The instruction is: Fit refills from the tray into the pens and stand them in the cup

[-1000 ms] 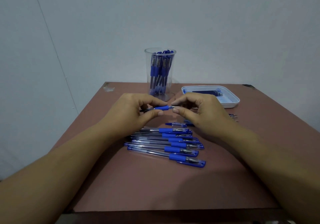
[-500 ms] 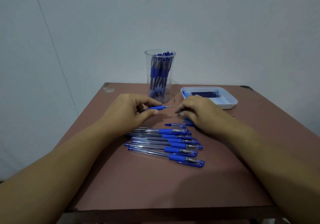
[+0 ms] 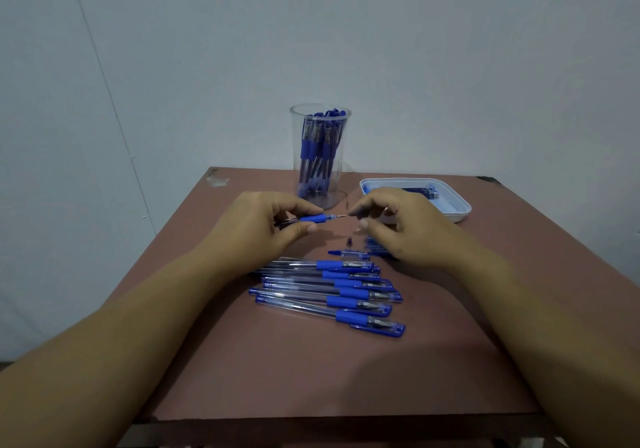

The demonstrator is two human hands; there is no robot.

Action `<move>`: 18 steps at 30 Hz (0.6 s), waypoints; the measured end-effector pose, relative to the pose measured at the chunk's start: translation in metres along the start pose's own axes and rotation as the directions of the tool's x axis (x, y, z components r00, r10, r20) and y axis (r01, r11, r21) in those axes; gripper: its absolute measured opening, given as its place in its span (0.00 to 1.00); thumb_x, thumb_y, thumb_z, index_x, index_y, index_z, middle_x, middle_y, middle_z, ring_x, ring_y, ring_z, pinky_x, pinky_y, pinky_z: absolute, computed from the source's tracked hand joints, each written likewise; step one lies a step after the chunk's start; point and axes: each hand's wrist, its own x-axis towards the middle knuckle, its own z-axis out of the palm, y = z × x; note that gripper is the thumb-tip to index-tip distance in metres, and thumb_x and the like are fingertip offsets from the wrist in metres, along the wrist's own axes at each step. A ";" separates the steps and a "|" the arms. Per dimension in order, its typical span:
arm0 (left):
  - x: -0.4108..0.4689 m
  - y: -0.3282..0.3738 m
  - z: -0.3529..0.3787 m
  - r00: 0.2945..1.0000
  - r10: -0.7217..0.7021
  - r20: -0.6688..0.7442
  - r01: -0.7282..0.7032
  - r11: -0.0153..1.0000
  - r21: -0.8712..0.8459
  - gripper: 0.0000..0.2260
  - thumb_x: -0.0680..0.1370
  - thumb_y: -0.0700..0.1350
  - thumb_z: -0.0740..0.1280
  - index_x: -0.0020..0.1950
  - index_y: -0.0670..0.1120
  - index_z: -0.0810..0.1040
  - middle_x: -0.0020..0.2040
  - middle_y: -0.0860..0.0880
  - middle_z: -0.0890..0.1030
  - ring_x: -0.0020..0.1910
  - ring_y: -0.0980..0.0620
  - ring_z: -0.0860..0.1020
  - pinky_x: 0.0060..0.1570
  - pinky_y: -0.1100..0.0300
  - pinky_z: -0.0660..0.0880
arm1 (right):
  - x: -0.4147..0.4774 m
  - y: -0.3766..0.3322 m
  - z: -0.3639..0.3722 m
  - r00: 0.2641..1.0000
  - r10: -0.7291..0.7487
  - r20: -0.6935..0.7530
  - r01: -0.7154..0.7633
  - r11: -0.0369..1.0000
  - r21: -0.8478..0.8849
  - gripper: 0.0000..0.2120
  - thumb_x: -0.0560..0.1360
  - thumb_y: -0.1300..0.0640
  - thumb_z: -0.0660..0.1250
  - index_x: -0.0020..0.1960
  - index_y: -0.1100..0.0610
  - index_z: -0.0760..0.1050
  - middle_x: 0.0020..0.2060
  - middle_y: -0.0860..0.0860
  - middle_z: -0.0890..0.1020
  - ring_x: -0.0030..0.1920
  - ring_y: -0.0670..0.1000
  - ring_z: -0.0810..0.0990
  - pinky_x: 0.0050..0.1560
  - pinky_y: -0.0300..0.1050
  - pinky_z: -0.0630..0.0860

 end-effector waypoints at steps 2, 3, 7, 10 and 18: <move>0.000 0.002 0.002 1.000 0.022 -0.011 -0.022 1.000 -0.001 0.10 0.74 0.51 0.73 0.54 0.61 0.82 0.43 0.58 0.84 0.39 0.56 0.80 0.41 0.54 0.79 | -0.003 -0.004 0.004 0.999 -0.032 -0.044 0.035 0.998 0.048 0.06 0.77 0.54 0.68 0.53 0.46 0.78 0.47 0.41 0.81 0.49 0.42 0.78 0.50 0.42 0.76; 0.000 0.004 0.003 0.999 0.038 -0.016 -0.038 0.999 0.002 0.10 0.74 0.51 0.73 0.55 0.60 0.83 0.44 0.58 0.84 0.40 0.57 0.80 0.42 0.54 0.79 | -0.003 -0.007 0.007 0.998 -0.044 -0.048 0.047 0.996 0.072 0.07 0.77 0.53 0.69 0.54 0.47 0.78 0.47 0.42 0.81 0.49 0.42 0.79 0.50 0.42 0.77; -0.001 0.007 0.005 0.998 0.065 -0.015 -0.065 0.998 0.014 0.10 0.74 0.51 0.73 0.55 0.58 0.83 0.46 0.60 0.84 0.42 0.58 0.81 0.42 0.54 0.79 | -0.003 -0.011 0.013 0.996 -0.064 -0.057 0.069 0.993 0.095 0.06 0.77 0.54 0.69 0.53 0.51 0.79 0.45 0.44 0.83 0.46 0.42 0.80 0.47 0.34 0.75; -0.002 0.005 0.005 0.999 0.047 -0.020 -0.047 0.999 0.015 0.10 0.74 0.51 0.73 0.55 0.59 0.83 0.45 0.59 0.84 0.41 0.56 0.81 0.42 0.52 0.79 | -0.005 -0.008 0.007 0.996 -0.039 -0.080 0.044 0.997 0.060 0.02 0.77 0.56 0.69 0.49 0.50 0.79 0.40 0.42 0.81 0.44 0.40 0.79 0.45 0.31 0.72; -0.002 0.010 0.006 0.996 0.083 -0.029 -0.082 0.996 0.036 0.10 0.74 0.51 0.74 0.55 0.57 0.84 0.46 0.60 0.84 0.42 0.60 0.80 0.42 0.56 0.79 | -0.011 -0.010 0.006 0.998 -0.018 -0.062 0.028 0.988 0.155 0.08 0.76 0.53 0.71 0.54 0.46 0.79 0.45 0.40 0.83 0.47 0.40 0.81 0.47 0.32 0.76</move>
